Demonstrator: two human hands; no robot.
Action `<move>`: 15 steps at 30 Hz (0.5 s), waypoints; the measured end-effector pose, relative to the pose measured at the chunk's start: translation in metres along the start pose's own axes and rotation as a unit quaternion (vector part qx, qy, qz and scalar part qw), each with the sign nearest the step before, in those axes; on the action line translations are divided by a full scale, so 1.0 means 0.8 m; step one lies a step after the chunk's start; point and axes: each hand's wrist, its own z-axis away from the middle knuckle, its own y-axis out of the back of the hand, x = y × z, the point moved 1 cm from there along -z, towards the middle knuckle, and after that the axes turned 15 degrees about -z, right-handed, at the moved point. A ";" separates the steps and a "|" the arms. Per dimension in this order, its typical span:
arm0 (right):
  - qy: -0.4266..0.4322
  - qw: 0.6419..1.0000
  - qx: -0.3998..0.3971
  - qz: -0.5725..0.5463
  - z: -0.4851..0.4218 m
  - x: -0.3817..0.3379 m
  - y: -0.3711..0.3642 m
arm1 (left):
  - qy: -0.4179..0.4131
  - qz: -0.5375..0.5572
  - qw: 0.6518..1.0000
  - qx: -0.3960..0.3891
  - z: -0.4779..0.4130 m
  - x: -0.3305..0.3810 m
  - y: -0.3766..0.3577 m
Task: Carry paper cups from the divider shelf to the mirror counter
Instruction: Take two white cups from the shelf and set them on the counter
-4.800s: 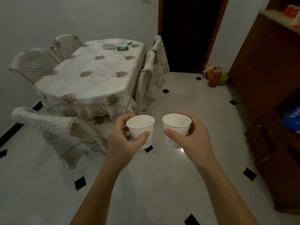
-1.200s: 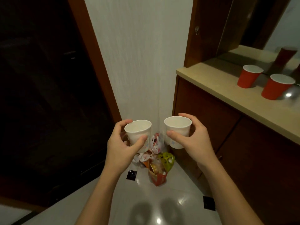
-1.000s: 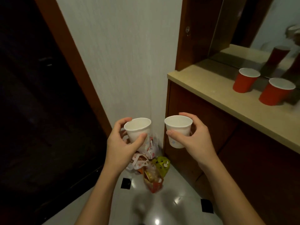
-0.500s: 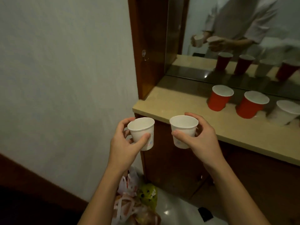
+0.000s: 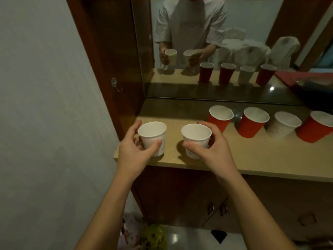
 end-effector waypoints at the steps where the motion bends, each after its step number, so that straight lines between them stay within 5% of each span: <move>1: -0.002 1.000 0.004 0.001 -0.009 0.003 -0.001 | 0.002 -0.004 1.000 -0.004 -0.010 -0.003 -0.004; 15: -0.048 0.997 0.068 0.009 -0.103 0.054 -0.019 | -0.006 -0.065 0.998 -0.005 -0.110 -0.029 -0.039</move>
